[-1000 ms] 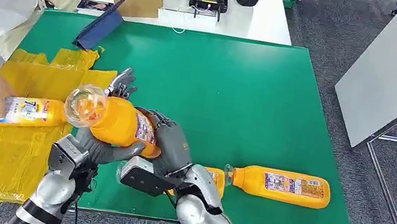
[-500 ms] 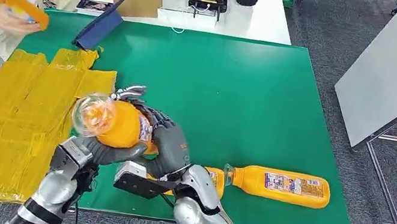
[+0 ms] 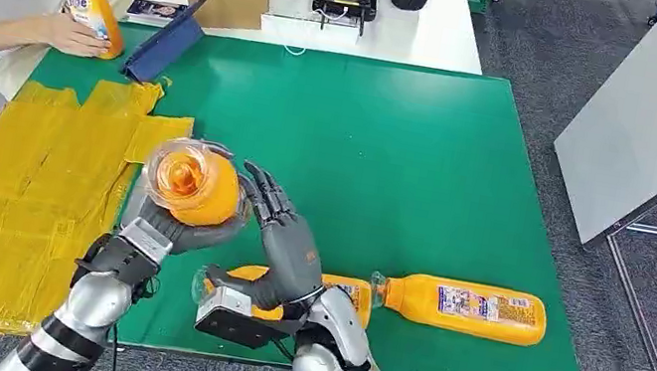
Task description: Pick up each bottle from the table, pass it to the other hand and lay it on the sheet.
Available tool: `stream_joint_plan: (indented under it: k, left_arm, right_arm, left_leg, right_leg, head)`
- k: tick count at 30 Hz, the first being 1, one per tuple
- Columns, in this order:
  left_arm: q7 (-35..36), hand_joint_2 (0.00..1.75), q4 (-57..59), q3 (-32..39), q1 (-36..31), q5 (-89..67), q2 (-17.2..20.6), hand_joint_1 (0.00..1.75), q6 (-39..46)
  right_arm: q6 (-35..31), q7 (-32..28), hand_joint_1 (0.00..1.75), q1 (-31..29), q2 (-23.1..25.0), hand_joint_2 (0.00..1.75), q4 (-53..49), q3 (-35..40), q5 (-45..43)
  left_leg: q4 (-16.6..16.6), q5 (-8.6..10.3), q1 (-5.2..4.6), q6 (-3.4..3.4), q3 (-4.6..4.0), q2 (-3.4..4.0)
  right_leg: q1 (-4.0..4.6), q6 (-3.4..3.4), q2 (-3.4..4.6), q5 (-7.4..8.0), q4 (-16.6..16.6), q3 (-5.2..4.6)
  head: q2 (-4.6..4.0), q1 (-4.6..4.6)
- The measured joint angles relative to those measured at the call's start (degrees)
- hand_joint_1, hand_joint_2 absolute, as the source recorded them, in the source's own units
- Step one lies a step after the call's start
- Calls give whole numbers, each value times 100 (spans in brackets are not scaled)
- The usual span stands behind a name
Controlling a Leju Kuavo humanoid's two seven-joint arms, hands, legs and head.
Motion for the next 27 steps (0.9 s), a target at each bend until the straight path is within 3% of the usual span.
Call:
stream_joint_plan:
  k: [4,6,9,12,18,27]
  left_arm:
    - [604,175,140,149,-218,-1964,11,175,1274]
    - [1578,175,392,249,-481,-4030,33,175,1723]
    - [3220,175,1034,335,-1016,-6757,266,175,1545]
    - [4451,175,2124,-101,-1741,-6909,674,175,1203]
    - [4601,175,4536,-671,-2719,-6678,1045,175,634]
    - [4374,175,6054,-624,-3047,-6201,1200,175,357]
  right_arm:
    - [-778,-74,0,330,-63,175,-525,-223,528]
    - [-835,217,0,472,-142,175,-805,-303,1091]
    - [-477,723,0,585,-284,175,-1085,-347,1928]
    - [20,1076,0,562,-374,175,-1252,-288,2477]
    - [398,1340,0,462,-544,175,-1350,72,2721]
    - [571,1368,0,415,-752,175,-1350,295,2575]
  left_leg:
    - [0,0,0,0,-2,-1]
    - [0,0,0,0,-2,-1]
    - [0,1,0,0,-1,0]
    - [0,14,1,-10,-1,12]
    - [0,21,7,-12,0,36]
    - [0,18,6,-14,-16,25]
  right_leg:
    - [0,0,-4,0,0,0]
    - [-1,0,-4,0,0,3]
    - [0,-4,-1,5,0,-2]
    - [3,-18,7,17,2,-9]
    - [7,-19,14,18,10,-11]
    - [6,-19,12,14,8,-18]
  head:
    - [0,-2]
    - [0,0]
    - [0,0]
    - [0,-2]
    - [0,0]
    - [0,-2]
